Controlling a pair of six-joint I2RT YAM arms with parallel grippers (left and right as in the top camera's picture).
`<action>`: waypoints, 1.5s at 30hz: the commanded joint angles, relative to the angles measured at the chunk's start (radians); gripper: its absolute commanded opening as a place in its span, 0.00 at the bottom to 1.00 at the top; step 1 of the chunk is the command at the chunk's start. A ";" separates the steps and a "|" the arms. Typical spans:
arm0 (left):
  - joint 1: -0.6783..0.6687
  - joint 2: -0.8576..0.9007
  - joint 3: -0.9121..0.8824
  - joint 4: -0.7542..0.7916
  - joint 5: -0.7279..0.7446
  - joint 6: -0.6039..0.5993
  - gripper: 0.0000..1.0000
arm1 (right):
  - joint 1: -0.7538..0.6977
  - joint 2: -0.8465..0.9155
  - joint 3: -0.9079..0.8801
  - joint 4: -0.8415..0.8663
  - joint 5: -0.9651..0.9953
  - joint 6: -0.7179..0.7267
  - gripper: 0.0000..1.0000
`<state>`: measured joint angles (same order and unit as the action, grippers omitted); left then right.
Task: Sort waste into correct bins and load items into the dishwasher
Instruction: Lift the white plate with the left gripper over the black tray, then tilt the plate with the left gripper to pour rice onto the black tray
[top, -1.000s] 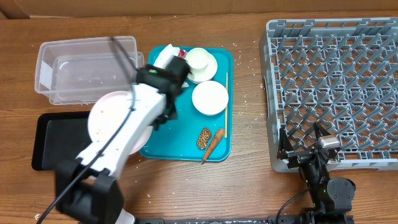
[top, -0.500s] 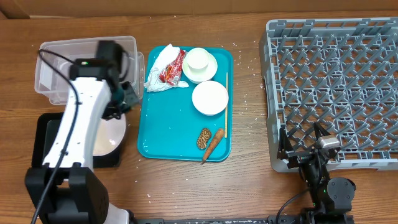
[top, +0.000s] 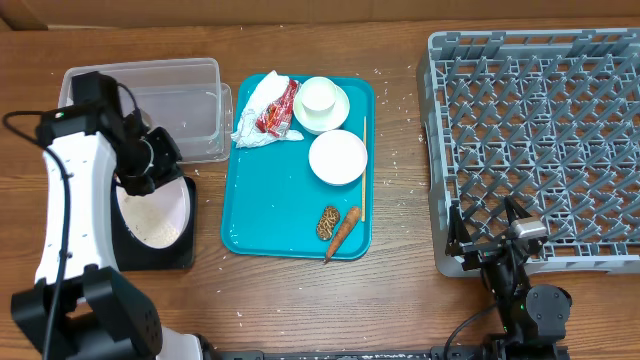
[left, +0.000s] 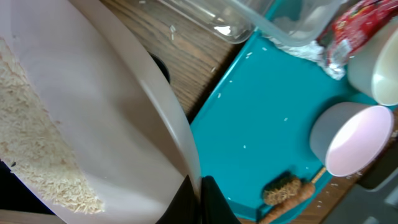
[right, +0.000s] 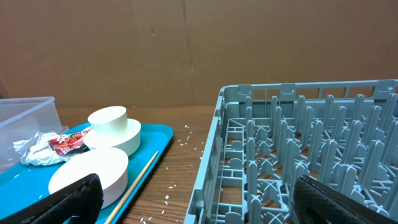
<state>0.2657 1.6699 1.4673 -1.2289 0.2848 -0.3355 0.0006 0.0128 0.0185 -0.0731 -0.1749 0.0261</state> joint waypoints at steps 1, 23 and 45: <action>0.047 -0.075 0.020 0.003 0.112 0.071 0.04 | -0.003 -0.010 -0.010 0.004 0.010 0.003 1.00; 0.253 -0.095 0.020 -0.019 0.352 0.183 0.04 | -0.003 -0.010 -0.010 0.004 0.010 0.003 1.00; 0.431 -0.087 0.016 -0.049 0.534 0.253 0.04 | -0.003 -0.010 -0.010 0.004 0.010 0.003 1.00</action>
<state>0.6712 1.5940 1.4673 -1.2758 0.7300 -0.1200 0.0006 0.0128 0.0185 -0.0731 -0.1749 0.0261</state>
